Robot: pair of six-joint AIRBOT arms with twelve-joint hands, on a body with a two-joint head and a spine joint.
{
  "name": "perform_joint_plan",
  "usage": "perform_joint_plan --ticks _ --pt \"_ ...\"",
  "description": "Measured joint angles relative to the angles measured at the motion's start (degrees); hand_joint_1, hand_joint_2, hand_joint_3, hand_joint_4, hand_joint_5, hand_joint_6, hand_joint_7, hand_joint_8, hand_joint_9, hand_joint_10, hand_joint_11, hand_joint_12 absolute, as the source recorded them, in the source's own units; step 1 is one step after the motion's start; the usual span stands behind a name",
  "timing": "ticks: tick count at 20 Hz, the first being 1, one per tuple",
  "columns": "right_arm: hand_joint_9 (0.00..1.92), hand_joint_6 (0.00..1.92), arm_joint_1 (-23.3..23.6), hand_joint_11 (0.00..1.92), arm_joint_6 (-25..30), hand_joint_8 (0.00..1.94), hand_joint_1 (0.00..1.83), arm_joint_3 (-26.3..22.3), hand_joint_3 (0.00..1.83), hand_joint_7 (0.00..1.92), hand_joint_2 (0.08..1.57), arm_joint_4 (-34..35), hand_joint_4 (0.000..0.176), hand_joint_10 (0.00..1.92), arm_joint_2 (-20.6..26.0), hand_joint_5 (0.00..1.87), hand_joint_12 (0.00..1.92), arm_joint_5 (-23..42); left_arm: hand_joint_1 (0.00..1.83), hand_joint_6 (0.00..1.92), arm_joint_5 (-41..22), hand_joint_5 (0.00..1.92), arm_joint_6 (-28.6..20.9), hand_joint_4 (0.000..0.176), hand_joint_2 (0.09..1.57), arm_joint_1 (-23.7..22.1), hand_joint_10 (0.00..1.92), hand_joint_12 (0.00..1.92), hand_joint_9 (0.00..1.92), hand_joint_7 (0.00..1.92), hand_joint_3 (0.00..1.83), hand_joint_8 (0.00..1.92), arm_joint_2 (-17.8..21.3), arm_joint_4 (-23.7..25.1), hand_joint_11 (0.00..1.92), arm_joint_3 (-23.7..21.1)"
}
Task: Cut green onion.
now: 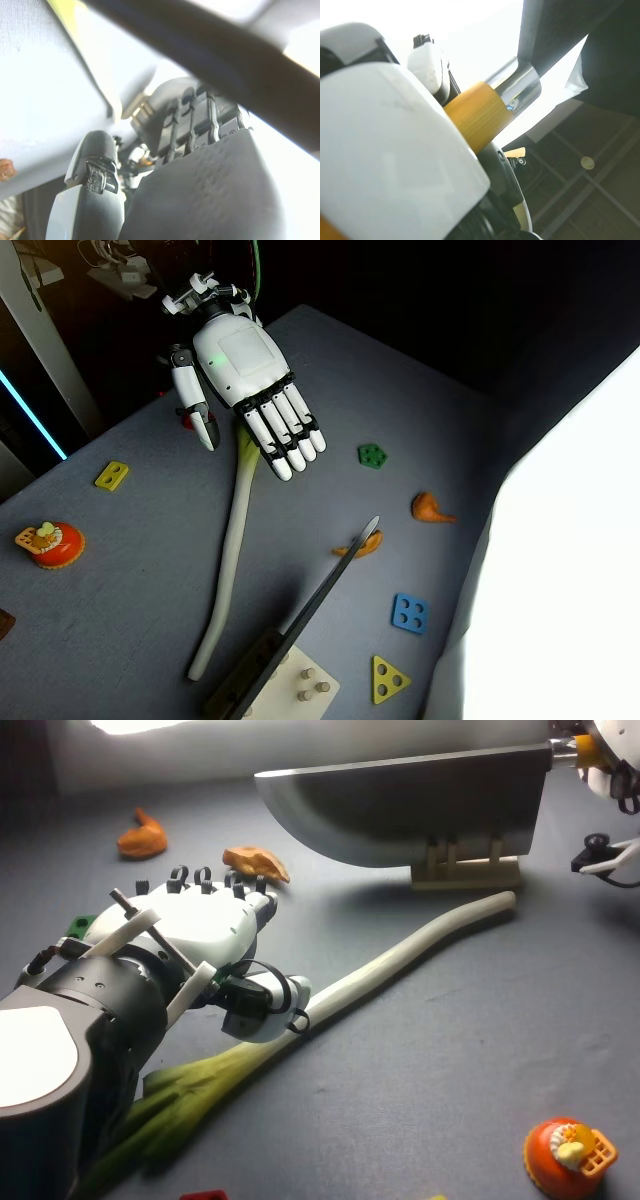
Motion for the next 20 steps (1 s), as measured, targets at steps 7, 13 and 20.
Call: perform_joint_plan --ticks 7,13,20 --pt "1.61 1.92 -0.26 1.67 0.17 1.94 1.54 0.00 0.70 1.52 0.83 0.20 0.176 1.92 0.00 1.31 1.92 -0.66 0.14 0.01 0.02 0.06 -0.02 0.000 1.41 0.00 0.01 0.01 0.02 0.05 0.01 0.00 0.00 0.07 0.02 0.00" --pt "1.26 1.68 -0.39 1.29 0.15 1.93 1.18 0.00 1.12 0.98 0.77 -1.27 0.000 1.92 0.13 0.74 1.92 -0.31 0.22 0.00 0.02 0.07 -0.02 0.000 1.39 0.07 0.00 0.15 0.03 0.05 0.00 0.00 0.00 0.46 0.00 0.00" --pt "0.48 1.30 -0.39 0.46 0.15 1.53 1.15 0.00 0.09 0.74 1.21 -4.33 0.000 1.76 0.39 0.73 1.92 -0.33 0.17 0.00 0.00 0.08 -0.02 0.000 1.40 0.07 0.00 0.08 0.04 0.07 0.00 0.00 0.00 0.52 0.00 0.00"
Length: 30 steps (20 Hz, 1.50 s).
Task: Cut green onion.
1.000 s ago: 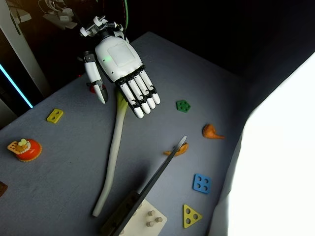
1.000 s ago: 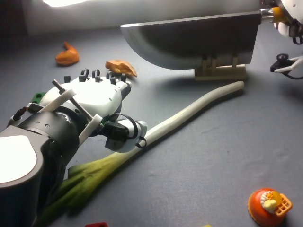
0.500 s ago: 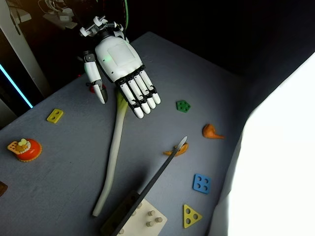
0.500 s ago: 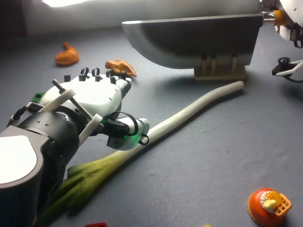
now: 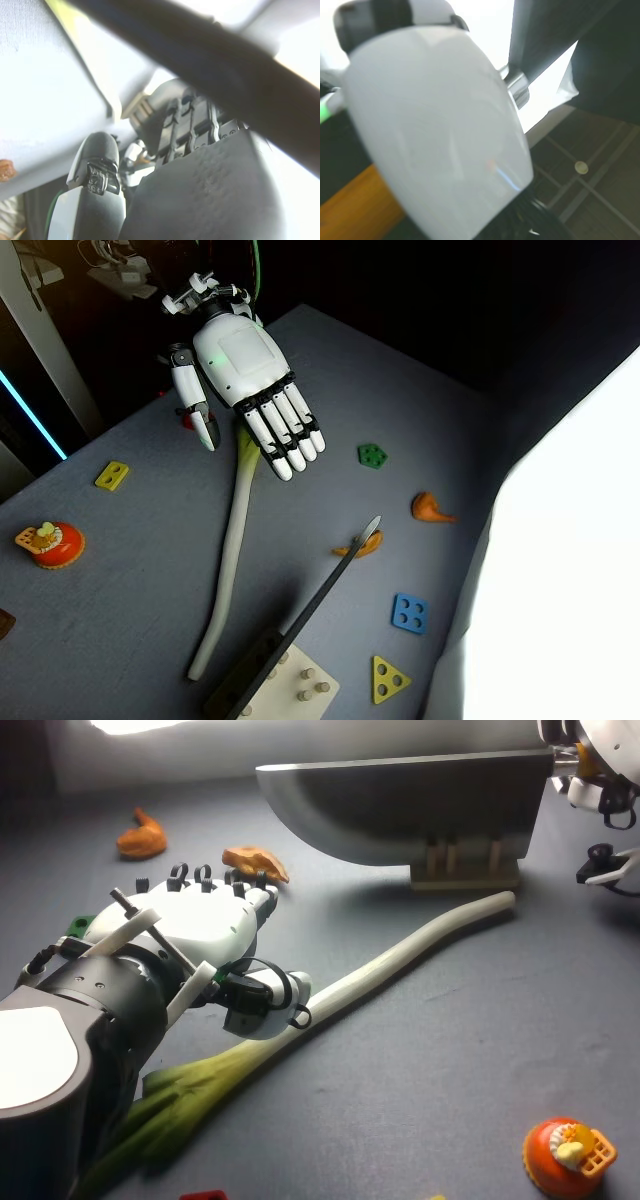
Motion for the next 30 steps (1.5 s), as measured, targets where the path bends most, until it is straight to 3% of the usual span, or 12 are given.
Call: perform_joint_plan --ticks 2,4,8,9,10,11,12,15,17,26,29,30 --pt "0.41 1.34 0.00 0.39 0.02 1.39 1.10 0.00 0.01 0.55 1.23 -2.10 0.000 1.68 0.31 0.73 1.92 0.02 0.15 0.00 0.00 0.06 0.02 0.000 1.40 0.00 0.00 0.10 0.04 0.06 0.00 0.00 0.00 0.00 0.00 0.00" --pt "0.37 0.93 0.00 0.32 0.83 1.24 1.12 0.02 0.00 0.48 1.12 -4.68 0.000 1.60 0.81 0.54 1.92 0.02 0.13 0.00 0.00 0.07 0.00 0.000 1.40 0.00 0.00 0.10 0.04 0.06 0.00 0.00 0.00 0.04 0.00 0.00" --pt "0.32 0.83 0.07 0.23 2.51 1.11 1.07 0.13 0.00 0.42 1.09 -10.64 0.000 1.52 1.99 0.46 1.92 -0.28 0.16 0.00 0.00 0.07 0.00 0.000 1.40 0.00 0.00 0.09 0.03 0.07 0.00 0.00 0.00 0.17 0.00 0.00" --pt "0.06 0.17 0.15 0.05 2.93 0.32 0.91 0.20 0.00 0.08 0.96 -11.89 0.014 0.46 2.25 0.09 0.99 -0.50 0.19 0.00 0.04 0.07 0.00 0.000 1.39 0.00 0.00 0.07 0.04 0.07 0.00 0.00 0.00 0.17 0.00 0.00" --pt "0.01 0.03 0.17 0.01 3.54 0.06 0.86 0.20 0.00 0.02 0.91 -13.16 0.037 0.09 2.58 0.02 0.42 -0.76 0.16 0.00 -0.02 0.06 0.00 0.000 1.39 0.00 0.00 0.07 0.03 0.06 0.00 0.00 0.00 0.17 0.00 0.00" --pt "0.00 0.01 0.24 0.00 4.50 0.01 0.87 0.17 0.00 0.00 0.87 -14.40 0.041 0.02 2.97 0.00 0.12 -0.96 0.14 0.00 0.00 0.04 0.02 0.000 1.40 0.00 0.00 0.01 0.01 0.04 0.00 0.00 0.00 0.17 0.00 0.00" --pt "0.00 0.00 0.50 0.00 5.62 0.00 0.87 0.17 0.00 0.00 0.84 -16.61 0.043 0.00 3.41 0.00 0.02 -1.22 0.18 0.01 0.04 0.05 0.02 0.000 1.39 0.00 0.01 0.00 0.02 0.05 0.00 0.01 0.00 0.13 0.00 0.00" --pt "0.00 0.00 1.25 0.00 6.84 0.00 0.78 0.20 0.00 0.00 0.80 -21.94 0.062 0.00 4.57 0.00 0.00 -1.88 0.17 0.00 0.02 0.05 0.00 0.000 1.39 0.00 0.01 0.00 0.02 0.05 0.00 0.01 0.00 0.15 0.00 0.00" --pt "0.00 0.00 1.92 0.00 9.14 0.00 0.76 0.17 0.00 0.00 0.79 -25.66 0.055 0.00 5.49 0.00 0.00 -2.89 0.13 0.01 0.02 0.06 0.02 0.000 1.40 0.00 0.00 0.00 0.02 0.05 0.00 0.00 0.00 0.09 0.00 0.00" --pt "0.00 0.00 4.66 0.00 17.07 0.00 0.69 0.17 0.00 0.00 0.78 -37.09 0.074 0.00 9.09 0.00 0.00 -3.48 0.17 0.00 0.04 0.04 0.02 0.000 1.40 -0.26 0.00 0.00 0.02 0.05 0.00 0.00 0.00 -0.26 0.00 0.00" --pt "0.00 0.00 6.01 0.00 21.57 0.00 0.68 0.17 0.00 0.00 0.78 -40.48 0.074 0.00 11.13 0.00 0.00 -3.32 0.18 0.00 0.04 0.04 0.02 0.000 1.40 -0.57 0.00 0.00 0.02 0.05 0.00 0.00 0.00 -0.68 0.00 0.00" --pt "0.00 0.00 6.29 0.00 22.10 0.00 0.65 -1.11 0.00 0.00 0.78 -40.87 0.059 0.00 12.63 0.00 0.00 -3.21 0.19 0.00 0.00 0.04 0.02 0.000 1.40 -0.66 0.00 0.00 0.01 0.04 0.00 0.00 0.00 -0.48 0.00 0.00"
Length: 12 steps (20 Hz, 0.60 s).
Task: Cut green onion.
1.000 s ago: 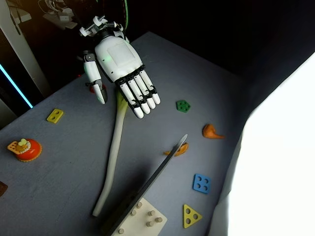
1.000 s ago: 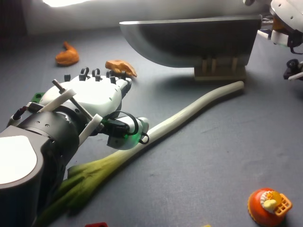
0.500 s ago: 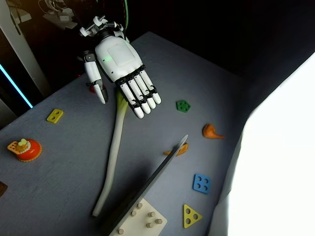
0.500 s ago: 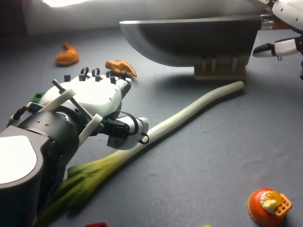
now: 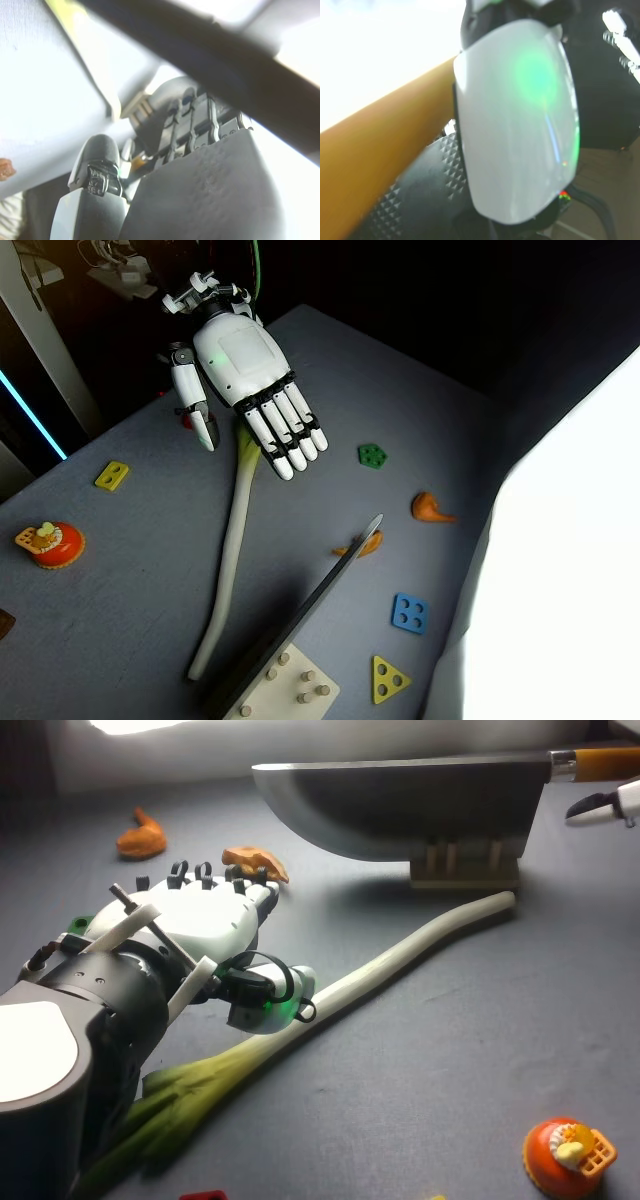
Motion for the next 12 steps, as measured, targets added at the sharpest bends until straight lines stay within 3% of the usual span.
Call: perform_joint_plan --ticks 1,2,3,6,8,10,12 --pt "0.00 0.00 0.24 0.00 0.00 0.00 0.65 -1.40 0.00 0.00 0.80 -0.07 0.043 0.00 1.09 0.00 0.00 0.00 0.20 0.00 0.09 0.04 0.02 0.000 1.40 0.00 0.00 0.00 0.00 0.04 0.00 0.00 0.00 -0.02 0.00 0.00" --pt "0.00 0.00 0.35 0.00 -0.02 0.00 0.66 -2.73 0.00 0.00 0.82 -0.07 0.042 0.00 2.10 0.00 0.00 0.02 0.19 0.01 0.09 0.05 0.00 0.000 1.40 0.00 0.00 0.00 0.01 0.04 0.00 0.00 0.00 -0.07 0.00 0.00" --pt "0.00 0.00 0.55 0.00 -0.02 0.00 0.68 -5.03 0.00 0.00 0.81 -0.11 0.053 0.00 3.63 0.00 0.00 0.02 0.18 0.01 0.04 0.06 0.00 0.000 1.41 0.00 0.00 0.00 0.01 0.05 0.00 0.00 0.00 -0.07 0.00 0.00" --pt "0.00 0.00 1.92 0.00 -0.74 0.00 0.59 -13.09 0.00 0.00 0.79 0.55 0.050 0.00 8.50 0.00 0.00 -0.50 0.22 0.01 0.13 0.07 0.00 0.000 1.39 -0.09 0.01 0.01 0.04 0.07 0.00 0.01 0.00 -0.15 0.02 -0.07" --pt "0.00 0.00 3.06 0.00 -4.81 0.00 0.44 -20.11 0.00 0.00 0.80 4.59 0.045 0.00 12.07 0.00 0.00 -3.02 0.22 0.00 0.66 0.05 0.04 0.000 1.40 -0.33 0.01 0.01 0.04 0.05 0.00 0.00 0.00 -0.81 0.01 -0.31" --pt "0.00 0.00 3.17 0.00 -12.04 0.00 0.19 -27.30 0.03 0.00 0.90 9.66 0.038 0.00 15.61 0.00 0.00 -4.52 0.29 0.01 1.07 0.08 0.00 0.000 1.38 -1.20 0.01 0.03 0.07 0.08 0.00 0.01 0.00 -2.16 0.01 -0.42" --pt "0.00 0.00 3.17 0.00 -17.70 0.00 0.11 -34.42 0.05 0.01 0.94 14.27 0.031 0.00 18.88 0.00 0.00 -5.33 0.26 0.00 1.42 0.08 0.02 0.000 1.38 -2.49 0.00 0.06 0.07 0.08 0.00 0.00 0.00 -2.16 0.00 -0.44"
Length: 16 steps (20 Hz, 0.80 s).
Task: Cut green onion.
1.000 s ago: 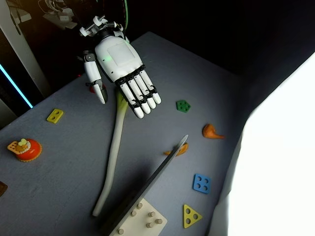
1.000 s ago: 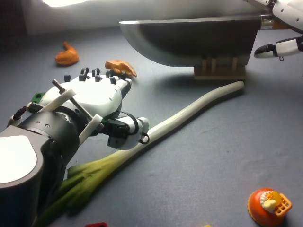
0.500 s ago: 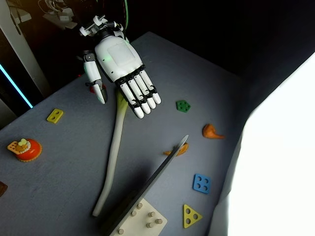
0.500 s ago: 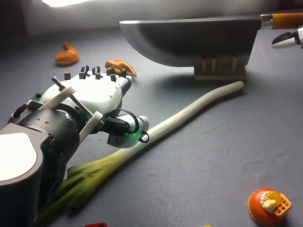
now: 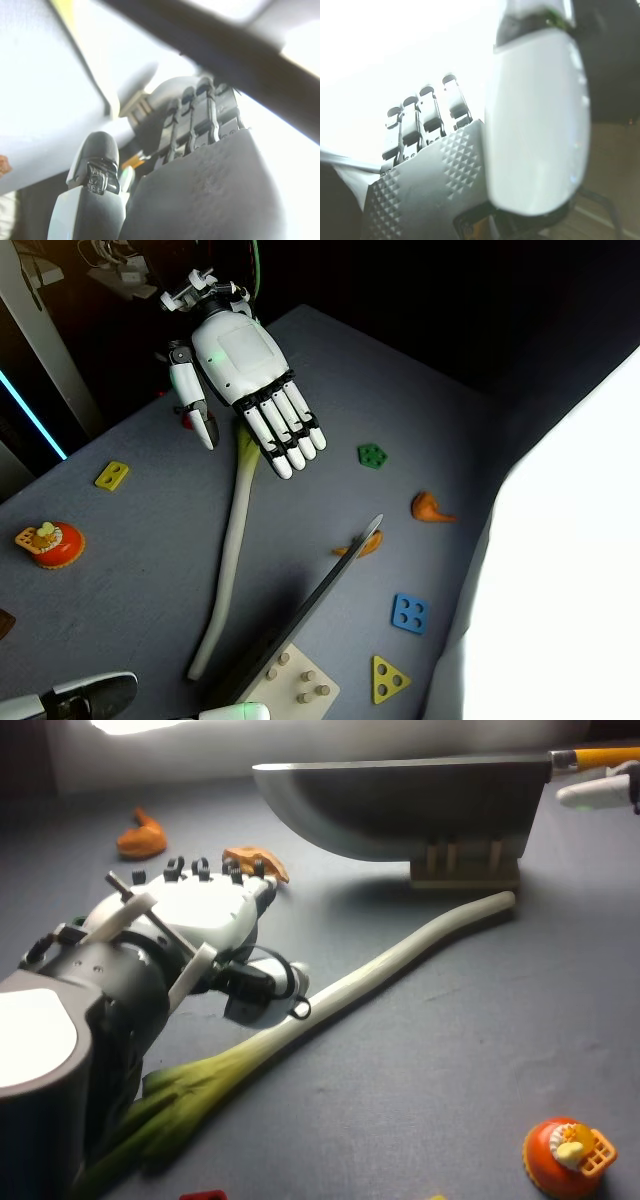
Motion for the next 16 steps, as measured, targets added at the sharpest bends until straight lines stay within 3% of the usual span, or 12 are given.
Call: perform_joint_plan --ticks 2,4,7,9,11,12,13,14,15,16 --pt "0.01 0.00 0.02 0.00 -4.94 0.01 0.07 -6.45 0.04 0.05 1.01 3.82 0.022 0.00 2.91 0.01 0.00 -1.92 0.22 0.00 0.35 0.09 0.11 0.000 1.39 -1.38 0.00 0.06 0.05 0.08 0.00 0.00 0.00 -0.24 0.00 -0.48" --pt "0.18 0.04 1.40 0.00 -9.46 0.03 0.04 -12.90 0.00 0.20 1.09 7.06 0.002 0.02 5.92 0.19 0.52 -3.91 0.21 0.01 2.03 0.13 0.07 0.000 1.38 -2.29 0.01 0.17 0.08 0.11 0.00 0.00 0.00 -1.36 0.00 -1.40" --pt "0.50 0.08 2.62 0.00 -10.78 0.05 0.04 -19.91 0.00 0.61 1.12 8.81 0.000 0.15 9.79 0.51 1.28 -4.00 0.25 0.03 2.89 0.29 0.04 0.000 1.37 -3.32 0.05 0.60 0.28 0.33 0.00 0.03 0.00 -2.54 0.00 -1.97" --pt "0.53 0.08 1.86 0.00 -12.70 0.04 0.05 -25.49 0.00 0.65 1.13 9.88 0.000 0.17 12.31 0.54 1.37 -5.25 0.25 0.03 3.32 0.32 0.09 0.000 1.37 -3.45 0.04 0.68 0.31 0.37 0.00 0.02 0.00 -1.68 0.00 -2.82" --pt "0.53 0.08 0.09 0.00 -19.04 0.04 0.05 -30.29 0.00 0.65 1.13 13.92 0.000 0.17 13.84 0.54 1.38 -5.75 0.25 0.02 3.17 0.32 0.09 0.000 1.37 -3.45 0.04 0.68 0.31 0.37 0.00 0.02 0.00 -1.73 0.00 -4.00" --pt "0.80 0.41 -0.57 0.39 -22.21 0.46 0.10 -31.91 0.01 1.11 1.20 16.06 0.000 1.11 14.16 0.96 1.81 -5.33 0.34 0.13 3.26 0.79 0.11 0.000 1.35 -3.45 0.51 1.25 0.64 0.80 0.00 0.24 0.00 -1.66 0.21 -4.55" --pt "0.86 0.82 -1.53 0.56 -24.61 1.00 0.05 -33.40 0.01 1.12 1.22 17.42 0.000 1.54 14.62 1.01 1.90 -3.41 0.35 0.15 3.58 0.94 0.09 0.000 1.36 -3.45 0.91 1.48 0.65 0.88 0.00 0.46 0.00 -1.07 0.28 -5.29" --pt "0.86 1.01 -1.90 0.59 -25.42 1.22 0.04 -34.16 0.01 1.08 1.23 17.40 0.000 1.66 14.99 0.97 1.92 -2.60 0.34 0.15 3.82 0.97 0.11 0.000 1.36 -3.65 1.07 1.55 0.62 0.83 0.00 0.66 0.00 -1.27 0.29 -5.70" --pt "0.94 1.07 -1.90 0.75 -25.42 1.35 0.01 -34.77 0.00 1.13 1.23 17.44 0.000 1.79 15.43 1.00 1.92 -2.49 0.34 0.23 4.07 1.00 0.09 0.000 1.36 -3.72 1.18 1.58 0.66 0.82 0.00 0.87 0.00 -1.92 0.36 -6.12" --pt "1.13 1.39 -1.88 0.95 -25.49 1.47 0.00 -35.19 0.00 1.25 1.23 17.62 0.000 1.84 15.89 1.10 1.92 -2.49 0.34 0.65 4.17 0.95 0.11 0.000 1.35 -3.72 1.35 1.69 0.74 0.86 0.00 1.11 0.00 -2.43 0.47 -6.51"
